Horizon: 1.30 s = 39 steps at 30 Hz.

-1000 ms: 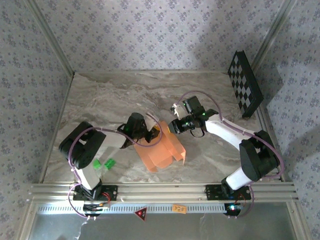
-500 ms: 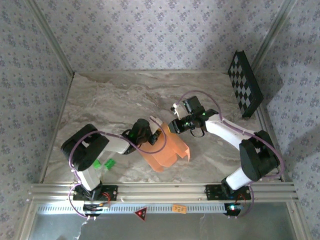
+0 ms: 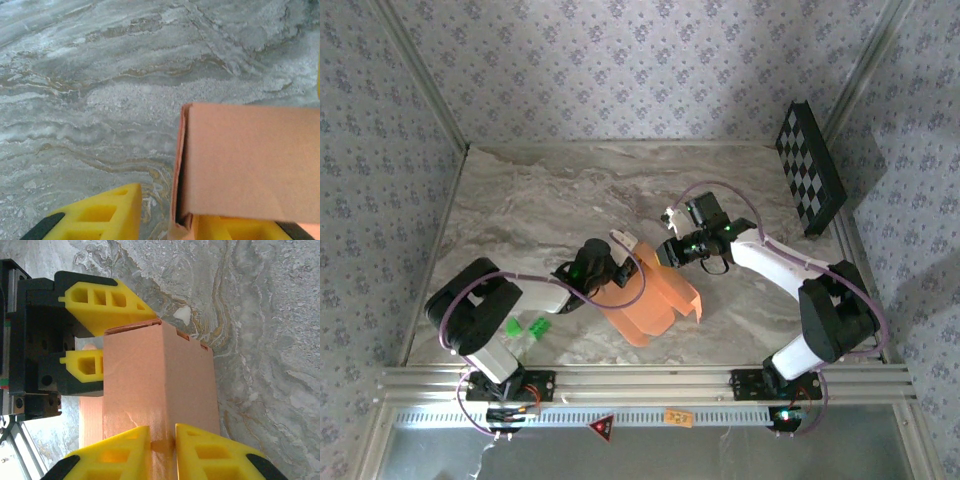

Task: Fold the paper box

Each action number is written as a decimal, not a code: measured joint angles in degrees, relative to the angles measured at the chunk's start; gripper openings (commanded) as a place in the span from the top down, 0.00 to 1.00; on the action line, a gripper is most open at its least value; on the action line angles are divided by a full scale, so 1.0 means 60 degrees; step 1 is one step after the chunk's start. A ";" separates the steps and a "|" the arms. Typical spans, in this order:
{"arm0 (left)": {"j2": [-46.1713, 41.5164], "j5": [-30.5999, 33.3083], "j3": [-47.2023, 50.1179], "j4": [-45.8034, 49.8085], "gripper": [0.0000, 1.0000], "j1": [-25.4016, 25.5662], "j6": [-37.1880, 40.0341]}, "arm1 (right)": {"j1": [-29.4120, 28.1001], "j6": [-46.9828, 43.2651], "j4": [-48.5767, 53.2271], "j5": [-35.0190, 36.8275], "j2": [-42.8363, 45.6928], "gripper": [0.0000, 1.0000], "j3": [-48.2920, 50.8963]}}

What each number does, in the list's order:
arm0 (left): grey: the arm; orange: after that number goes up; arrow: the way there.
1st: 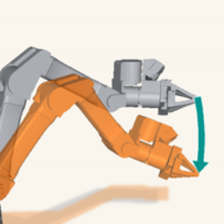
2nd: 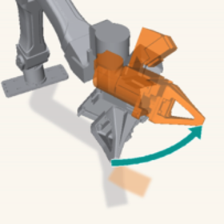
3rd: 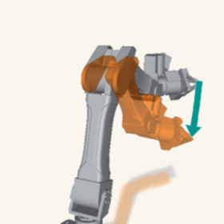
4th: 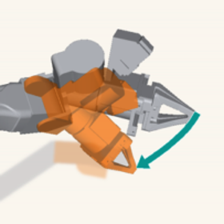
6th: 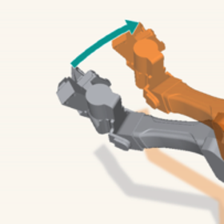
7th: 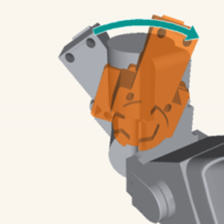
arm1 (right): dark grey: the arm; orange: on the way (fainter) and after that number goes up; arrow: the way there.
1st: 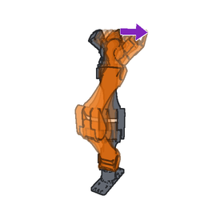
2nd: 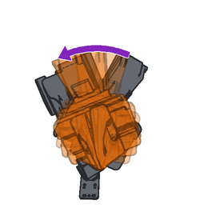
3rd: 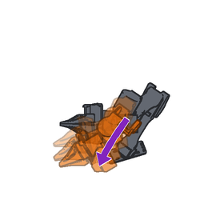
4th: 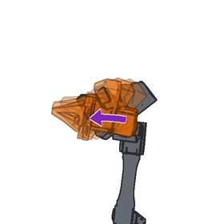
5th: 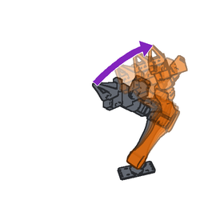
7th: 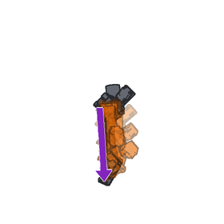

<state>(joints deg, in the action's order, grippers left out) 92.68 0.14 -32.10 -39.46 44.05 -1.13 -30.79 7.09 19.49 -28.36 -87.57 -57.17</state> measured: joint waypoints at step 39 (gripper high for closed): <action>-0.0452 0.0641 0.0430 -0.0044 0.62 0.0605 0.0368 | 0.0776 0.0197 -0.0036 -0.0958 -0.0401 0.67 -0.0896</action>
<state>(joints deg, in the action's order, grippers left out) 89.97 3.99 -29.52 -39.72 47.68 1.08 -26.13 8.27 19.27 -34.11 -89.97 -62.54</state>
